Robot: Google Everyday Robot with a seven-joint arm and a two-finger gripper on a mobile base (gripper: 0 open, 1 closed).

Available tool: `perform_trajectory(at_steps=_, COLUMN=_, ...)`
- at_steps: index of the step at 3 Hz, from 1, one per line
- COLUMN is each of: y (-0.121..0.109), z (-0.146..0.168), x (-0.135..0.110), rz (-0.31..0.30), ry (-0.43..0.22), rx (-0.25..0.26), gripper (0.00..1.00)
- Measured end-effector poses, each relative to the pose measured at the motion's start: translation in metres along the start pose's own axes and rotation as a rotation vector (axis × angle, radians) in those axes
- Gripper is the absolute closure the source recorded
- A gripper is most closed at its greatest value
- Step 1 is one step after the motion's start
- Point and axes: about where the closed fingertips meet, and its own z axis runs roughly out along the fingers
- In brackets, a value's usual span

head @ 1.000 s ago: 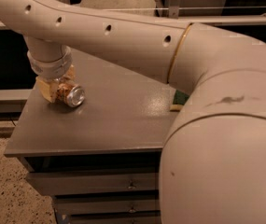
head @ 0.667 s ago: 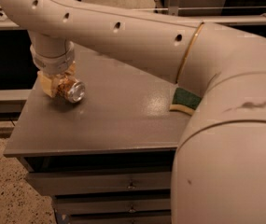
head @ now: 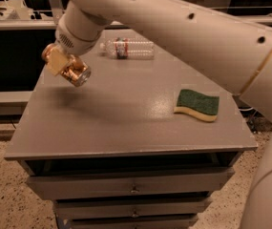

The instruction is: Place orange can upright

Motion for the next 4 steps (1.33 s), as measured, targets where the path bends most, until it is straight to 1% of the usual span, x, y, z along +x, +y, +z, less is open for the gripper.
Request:
perform_trajectory(at_steps=1, y=-0.009, z=-0.019, x=-0.014, rz=-0.023, ry=-0.196, rx=-0.063, gripper=1.00)
perform_trajectory(at_steps=2, y=0.003, z=-0.035, x=-0.028, rz=-0.062, ry=-0.405, rx=-0.099, gripper=1.00)
perform_trajectory(at_steps=3, y=0.022, z=-0.040, x=-0.038, rz=-0.115, ry=-0.561, rx=-0.087, gripper=1.00)
perform_trajectory(at_steps=4, y=0.031, z=-0.053, x=-0.064, rz=-0.151, ry=-0.652, rx=-0.050, gripper=1.00)
